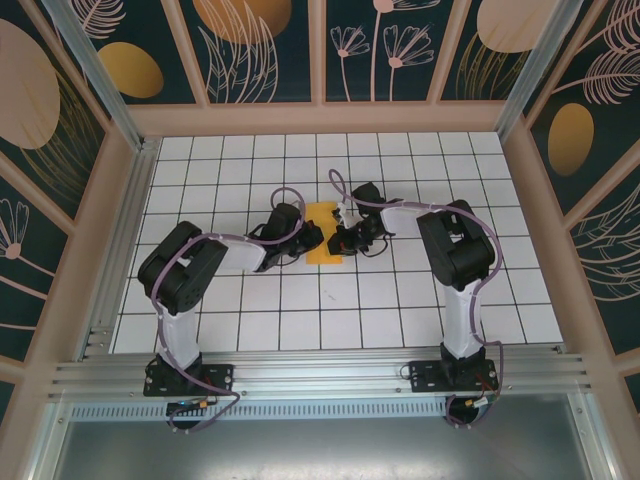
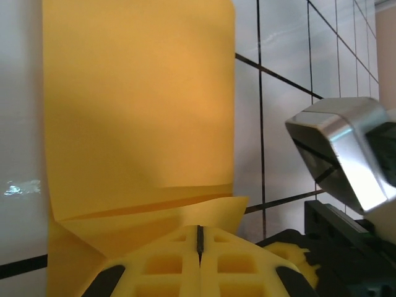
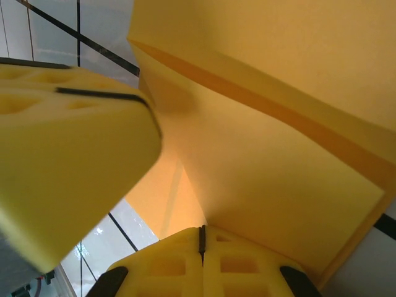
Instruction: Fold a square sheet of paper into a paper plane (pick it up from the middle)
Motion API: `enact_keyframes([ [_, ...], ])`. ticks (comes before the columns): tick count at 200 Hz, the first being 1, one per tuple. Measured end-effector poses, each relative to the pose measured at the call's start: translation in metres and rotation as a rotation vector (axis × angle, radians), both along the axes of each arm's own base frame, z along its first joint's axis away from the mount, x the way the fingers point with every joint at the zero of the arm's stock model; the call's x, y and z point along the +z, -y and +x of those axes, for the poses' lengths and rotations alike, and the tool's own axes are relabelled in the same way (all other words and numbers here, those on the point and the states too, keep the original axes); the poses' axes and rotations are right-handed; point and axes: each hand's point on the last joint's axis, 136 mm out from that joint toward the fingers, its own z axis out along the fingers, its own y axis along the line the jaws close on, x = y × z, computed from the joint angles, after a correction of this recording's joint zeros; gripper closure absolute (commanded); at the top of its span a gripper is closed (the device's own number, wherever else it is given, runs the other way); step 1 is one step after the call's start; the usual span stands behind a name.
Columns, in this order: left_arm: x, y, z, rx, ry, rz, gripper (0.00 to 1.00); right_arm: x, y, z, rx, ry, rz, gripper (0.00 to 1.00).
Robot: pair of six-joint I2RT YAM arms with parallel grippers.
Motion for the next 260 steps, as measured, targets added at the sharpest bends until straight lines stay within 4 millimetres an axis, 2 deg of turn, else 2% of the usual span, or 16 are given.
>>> enact_keyframes([
  [36,-0.016,-0.001,-0.003,0.008,-0.029,0.004,0.99,0.0,0.0,0.0,-0.001,0.0,0.0,1.0],
  [104,-0.017,-0.002,0.0,0.021,-0.014,0.014,0.99,0.0,0.001,0.0,0.004,0.002,0.003,1.0],
  [260,-0.017,0.001,0.004,0.022,0.011,0.023,0.99,0.0,0.023,-0.015,0.033,0.019,0.031,1.0],
])
